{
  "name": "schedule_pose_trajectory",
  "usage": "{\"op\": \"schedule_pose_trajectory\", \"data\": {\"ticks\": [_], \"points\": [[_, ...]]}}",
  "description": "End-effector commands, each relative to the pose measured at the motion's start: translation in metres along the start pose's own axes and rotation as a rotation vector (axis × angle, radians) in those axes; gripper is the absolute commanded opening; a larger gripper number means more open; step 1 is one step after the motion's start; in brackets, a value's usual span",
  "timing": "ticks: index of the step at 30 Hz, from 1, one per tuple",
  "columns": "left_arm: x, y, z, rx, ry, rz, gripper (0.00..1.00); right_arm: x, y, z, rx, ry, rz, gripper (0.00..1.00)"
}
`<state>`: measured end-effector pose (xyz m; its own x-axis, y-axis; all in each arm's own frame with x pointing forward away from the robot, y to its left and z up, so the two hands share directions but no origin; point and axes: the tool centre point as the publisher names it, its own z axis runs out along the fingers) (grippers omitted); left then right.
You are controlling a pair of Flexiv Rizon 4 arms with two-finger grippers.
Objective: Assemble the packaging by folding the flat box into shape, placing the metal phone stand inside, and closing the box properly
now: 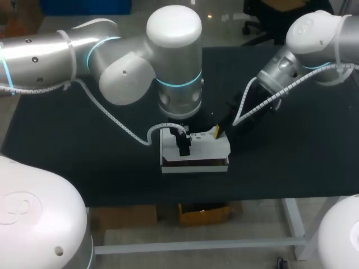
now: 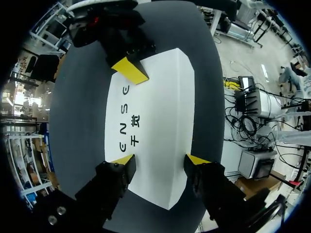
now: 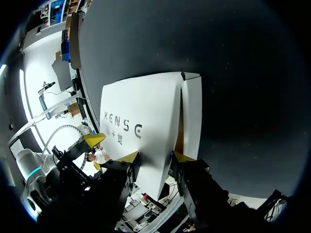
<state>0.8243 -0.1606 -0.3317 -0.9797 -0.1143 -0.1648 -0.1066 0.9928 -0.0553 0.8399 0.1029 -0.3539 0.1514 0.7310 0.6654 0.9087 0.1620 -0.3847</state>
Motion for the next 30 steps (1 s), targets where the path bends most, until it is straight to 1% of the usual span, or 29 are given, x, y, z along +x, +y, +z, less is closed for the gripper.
{"op": "schedule_pose_trajectory", "data": {"ticks": [1,3,7,8,9,11,18,24,30], "points": [[0.003,-0.004,0.004,-0.01,-0.035,-0.002,0.66,-0.002,0.001,0.0,0.009,0.006,-0.002,0.4],[0.003,-0.004,0.005,-0.02,-0.058,-0.003,0.65,-0.002,0.001,-0.001,0.01,0.006,-0.003,0.4],[0.001,-0.005,0.007,-0.017,-0.089,0.0,0.57,-0.002,0.001,-0.001,0.012,0.006,-0.006,0.4],[0.001,-0.005,0.007,-0.002,-0.096,0.009,0.56,-0.002,0.001,-0.001,0.013,0.006,-0.007,0.4],[0.0,-0.005,0.007,-0.004,-0.107,0.009,0.57,-0.002,0.001,-0.001,0.013,0.005,-0.007,0.4],[0.0,-0.005,0.009,-0.005,-0.125,0.013,0.55,-0.002,0.001,-0.001,0.014,0.005,-0.008,0.4],[0.0,-0.005,0.012,-0.007,-0.182,0.012,0.43,-0.001,0.001,-0.001,0.016,0.004,-0.011,0.4],[-0.001,-0.005,0.016,-0.011,-0.218,0.013,0.4,-0.001,0.001,-0.001,0.016,0.003,-0.012,0.4],[0.001,-0.005,0.02,-0.026,-0.246,0.023,0.4,-0.001,-0.002,-0.002,0.016,0.002,-0.012,0.4]]}}
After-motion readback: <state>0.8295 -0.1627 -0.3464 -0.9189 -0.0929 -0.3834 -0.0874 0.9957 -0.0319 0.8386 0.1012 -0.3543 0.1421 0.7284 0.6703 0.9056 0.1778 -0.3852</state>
